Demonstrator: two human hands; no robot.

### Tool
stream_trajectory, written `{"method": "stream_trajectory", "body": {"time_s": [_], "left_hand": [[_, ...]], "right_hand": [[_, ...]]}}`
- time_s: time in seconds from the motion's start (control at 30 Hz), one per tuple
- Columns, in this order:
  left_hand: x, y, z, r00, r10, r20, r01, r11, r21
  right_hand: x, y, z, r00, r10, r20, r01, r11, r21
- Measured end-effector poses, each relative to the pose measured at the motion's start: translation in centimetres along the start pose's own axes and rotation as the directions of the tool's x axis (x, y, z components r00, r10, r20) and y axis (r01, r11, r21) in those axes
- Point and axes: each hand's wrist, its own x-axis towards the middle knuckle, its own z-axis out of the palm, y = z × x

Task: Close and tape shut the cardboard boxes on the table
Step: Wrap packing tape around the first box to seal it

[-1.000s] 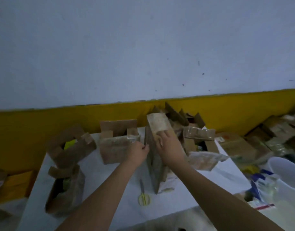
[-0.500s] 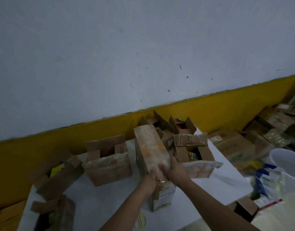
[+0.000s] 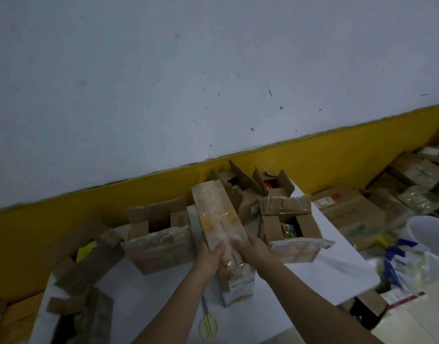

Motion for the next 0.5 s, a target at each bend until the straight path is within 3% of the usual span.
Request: {"method": "stream_trajectory", "body": {"time_s": [0.1,0.27,0.33,0.4,0.5], "left_hand": [[0.8,0.4,0.4,1.000,0.003,-0.021,-0.001,0.997,0.079],[1.5,1.3,-0.2,0.965,0.034,-0.261,0.005,0.989,0.147],[1.8,1.2,-1.4,0.949,0.028,-0.315,0.080,0.943,0.325],[2.0,1.4,-2.8,0.947,-0.023,-0.321,0.169,0.885,0.434],[2.1,2.2,-3.3,0.965,-0.022,-0.261,0.159,0.842,0.516]], "right_hand": [[-0.3,-0.4,-0.5,1.000,-0.003,0.017,0.003,0.999,-0.042],[-1.3,-0.4,1.3,0.978,-0.007,0.209,-0.030,0.984,0.174],[-1.8,-0.5,2.6,0.963,-0.005,0.268,-0.061,0.969,0.239],[-2.3,-0.6,2.9,0.953,0.013,0.303,-0.094,0.962,0.256],[-1.8,0.0,3.2,0.937,0.056,0.345,-0.150,0.956,0.251]]}}
